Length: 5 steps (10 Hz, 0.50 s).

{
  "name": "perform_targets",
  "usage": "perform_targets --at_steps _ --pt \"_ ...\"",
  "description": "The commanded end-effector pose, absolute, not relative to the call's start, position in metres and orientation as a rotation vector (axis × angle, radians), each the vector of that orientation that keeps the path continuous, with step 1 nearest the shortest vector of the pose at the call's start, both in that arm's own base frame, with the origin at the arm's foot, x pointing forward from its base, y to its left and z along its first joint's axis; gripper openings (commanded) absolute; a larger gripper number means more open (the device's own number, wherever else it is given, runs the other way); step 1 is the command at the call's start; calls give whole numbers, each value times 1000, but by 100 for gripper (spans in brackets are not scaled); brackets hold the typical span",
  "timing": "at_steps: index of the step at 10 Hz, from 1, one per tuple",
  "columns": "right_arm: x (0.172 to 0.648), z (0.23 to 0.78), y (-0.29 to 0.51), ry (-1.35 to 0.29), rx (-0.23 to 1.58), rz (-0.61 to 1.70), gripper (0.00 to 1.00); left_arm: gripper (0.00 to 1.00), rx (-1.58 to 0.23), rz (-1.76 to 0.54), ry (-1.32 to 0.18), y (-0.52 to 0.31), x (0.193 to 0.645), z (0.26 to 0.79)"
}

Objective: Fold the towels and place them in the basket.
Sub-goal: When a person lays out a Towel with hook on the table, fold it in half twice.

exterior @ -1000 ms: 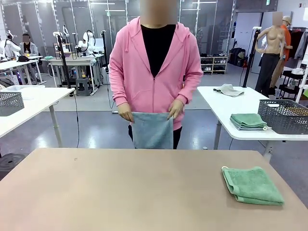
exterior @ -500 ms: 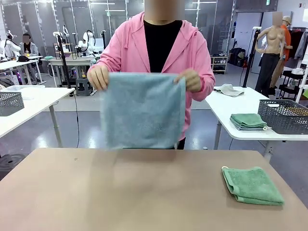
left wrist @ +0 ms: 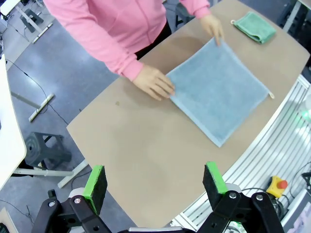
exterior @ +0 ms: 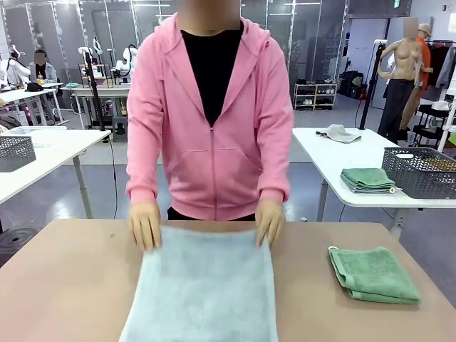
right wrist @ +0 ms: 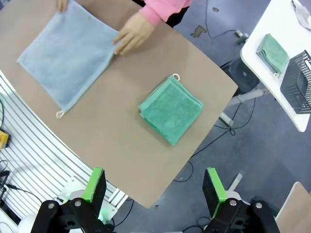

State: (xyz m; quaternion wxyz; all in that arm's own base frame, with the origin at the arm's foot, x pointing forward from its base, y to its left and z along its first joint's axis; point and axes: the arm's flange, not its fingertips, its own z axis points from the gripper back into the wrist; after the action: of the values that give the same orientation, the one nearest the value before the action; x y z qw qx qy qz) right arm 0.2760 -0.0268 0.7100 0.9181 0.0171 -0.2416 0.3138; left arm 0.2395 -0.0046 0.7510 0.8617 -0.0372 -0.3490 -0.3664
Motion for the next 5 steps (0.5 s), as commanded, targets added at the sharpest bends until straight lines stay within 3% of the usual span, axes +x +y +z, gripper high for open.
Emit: perform_targets --at_steps 1,5 --pt "276 710 -28 -486 31 631 100 100 -68 -787 -728 -4 240 751" --pt "276 710 -28 -486 31 631 100 100 -68 -787 -728 -4 240 751"
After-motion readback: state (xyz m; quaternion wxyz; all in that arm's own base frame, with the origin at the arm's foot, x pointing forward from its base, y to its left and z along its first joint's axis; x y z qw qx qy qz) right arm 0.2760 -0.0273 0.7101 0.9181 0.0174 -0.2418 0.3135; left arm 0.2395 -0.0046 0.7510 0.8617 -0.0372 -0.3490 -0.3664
